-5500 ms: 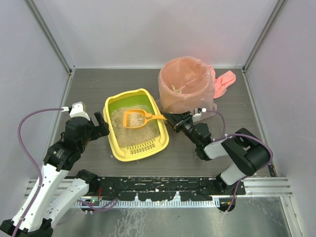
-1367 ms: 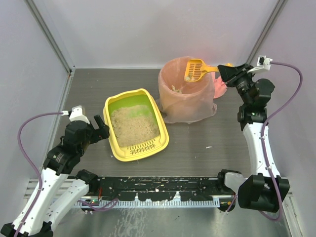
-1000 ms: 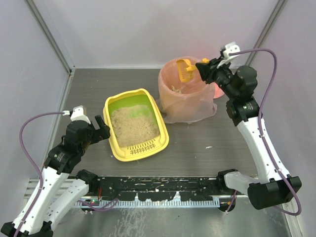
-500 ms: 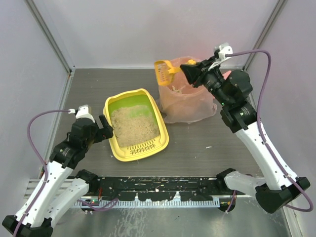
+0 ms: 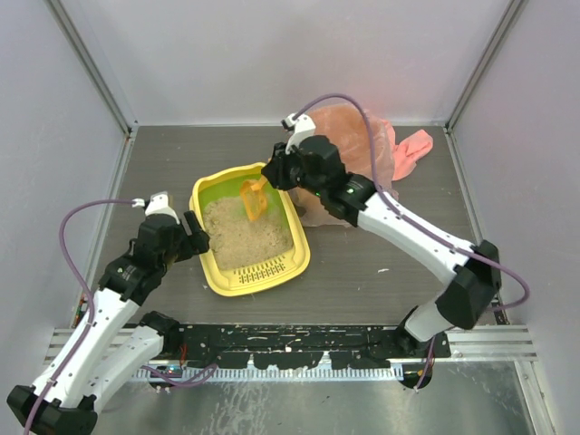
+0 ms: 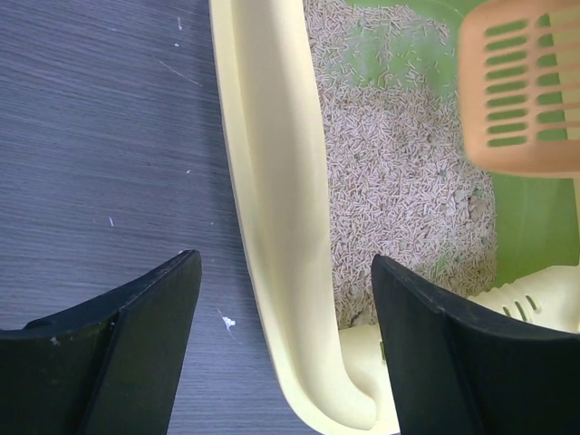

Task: Clean the litter box

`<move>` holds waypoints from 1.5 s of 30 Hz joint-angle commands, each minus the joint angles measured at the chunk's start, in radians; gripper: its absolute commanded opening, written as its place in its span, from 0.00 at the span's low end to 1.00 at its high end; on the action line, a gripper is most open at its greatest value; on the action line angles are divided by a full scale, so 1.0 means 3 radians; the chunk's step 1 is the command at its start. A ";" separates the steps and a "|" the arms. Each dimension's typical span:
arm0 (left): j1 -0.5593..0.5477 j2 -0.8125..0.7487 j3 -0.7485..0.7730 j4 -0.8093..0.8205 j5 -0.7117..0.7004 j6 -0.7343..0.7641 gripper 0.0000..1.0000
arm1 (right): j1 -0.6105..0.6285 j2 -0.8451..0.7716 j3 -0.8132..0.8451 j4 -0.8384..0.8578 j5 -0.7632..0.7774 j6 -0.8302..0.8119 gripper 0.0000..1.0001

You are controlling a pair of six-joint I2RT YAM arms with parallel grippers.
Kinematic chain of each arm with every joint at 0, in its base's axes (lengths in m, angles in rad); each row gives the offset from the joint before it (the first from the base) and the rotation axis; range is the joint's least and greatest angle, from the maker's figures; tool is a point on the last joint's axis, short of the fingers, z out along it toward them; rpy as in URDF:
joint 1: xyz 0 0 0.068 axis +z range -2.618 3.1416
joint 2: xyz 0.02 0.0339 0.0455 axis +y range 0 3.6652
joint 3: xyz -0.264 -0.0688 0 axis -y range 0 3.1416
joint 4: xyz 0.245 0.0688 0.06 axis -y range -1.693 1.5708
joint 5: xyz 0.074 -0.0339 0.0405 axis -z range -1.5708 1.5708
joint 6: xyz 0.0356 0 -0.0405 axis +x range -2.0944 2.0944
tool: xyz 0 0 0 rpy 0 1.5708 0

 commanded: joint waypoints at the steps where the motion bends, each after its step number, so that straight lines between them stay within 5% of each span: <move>1: -0.0004 0.0031 -0.0039 0.0262 0.0068 -0.0025 0.75 | 0.0067 0.0273 0.0346 -0.0094 0.0340 0.0206 0.01; 23: -0.0004 0.0595 -0.0198 0.0717 0.0304 0.0084 0.48 | 0.0139 0.1245 0.0345 -0.0036 0.0323 0.0828 0.01; 45: -0.0004 0.0929 -0.0175 0.0839 0.0340 0.0177 0.31 | 0.0517 0.1456 -0.0733 0.1481 -0.0048 0.2143 0.01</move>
